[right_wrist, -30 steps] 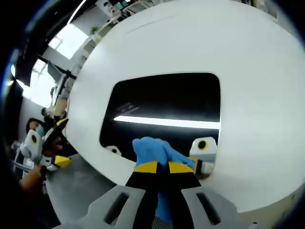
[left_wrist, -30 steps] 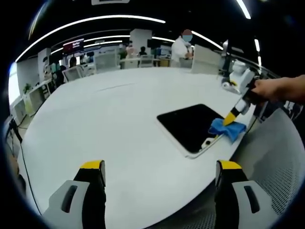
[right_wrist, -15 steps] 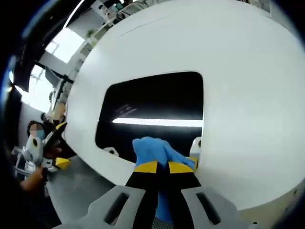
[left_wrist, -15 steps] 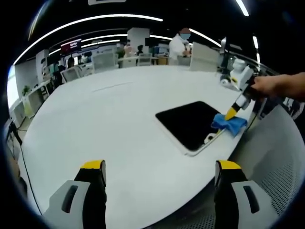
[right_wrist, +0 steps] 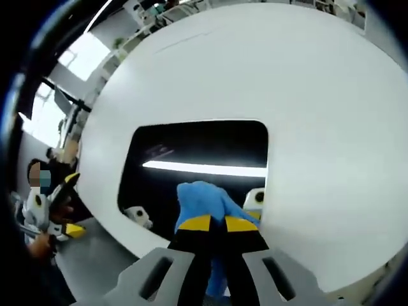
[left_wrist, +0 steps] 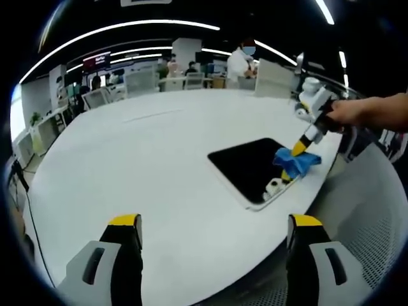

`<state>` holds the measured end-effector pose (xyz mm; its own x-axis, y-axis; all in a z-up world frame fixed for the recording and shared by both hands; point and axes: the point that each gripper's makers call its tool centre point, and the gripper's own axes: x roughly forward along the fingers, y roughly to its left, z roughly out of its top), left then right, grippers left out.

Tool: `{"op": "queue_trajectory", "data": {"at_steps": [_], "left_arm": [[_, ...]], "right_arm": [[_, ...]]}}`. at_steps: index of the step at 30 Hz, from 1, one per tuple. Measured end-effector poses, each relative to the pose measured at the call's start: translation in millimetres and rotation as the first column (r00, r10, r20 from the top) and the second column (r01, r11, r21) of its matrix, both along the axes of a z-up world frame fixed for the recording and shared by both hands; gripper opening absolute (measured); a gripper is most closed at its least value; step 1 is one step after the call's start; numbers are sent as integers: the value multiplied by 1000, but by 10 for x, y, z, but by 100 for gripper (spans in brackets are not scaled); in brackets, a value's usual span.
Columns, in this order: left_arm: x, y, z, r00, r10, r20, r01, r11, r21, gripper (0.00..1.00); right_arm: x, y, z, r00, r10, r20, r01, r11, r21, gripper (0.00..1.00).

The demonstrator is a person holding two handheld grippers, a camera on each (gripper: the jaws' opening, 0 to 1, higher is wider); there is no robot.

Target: Wipe the mirror surface with the cleaning cloth until all visible marks leave the cleaned area.

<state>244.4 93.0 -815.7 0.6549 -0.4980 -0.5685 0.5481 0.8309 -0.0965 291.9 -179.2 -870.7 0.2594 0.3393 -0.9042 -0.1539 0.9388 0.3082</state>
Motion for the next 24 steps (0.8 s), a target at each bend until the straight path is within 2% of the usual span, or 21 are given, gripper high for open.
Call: {"op": "queue_trajectory", "data": {"at_steps": [18,24], "left_arm": [[1,4,9,1000,5,2,-5,1000,-2,93],[15,7,23,1000,15,9,-15,1000,-12,92]], "right_arm": [[532,-52,13,999,4,33,-2,998,-58,1],[643,-69,21,998,22,52,-17,996,-86,1]]}}
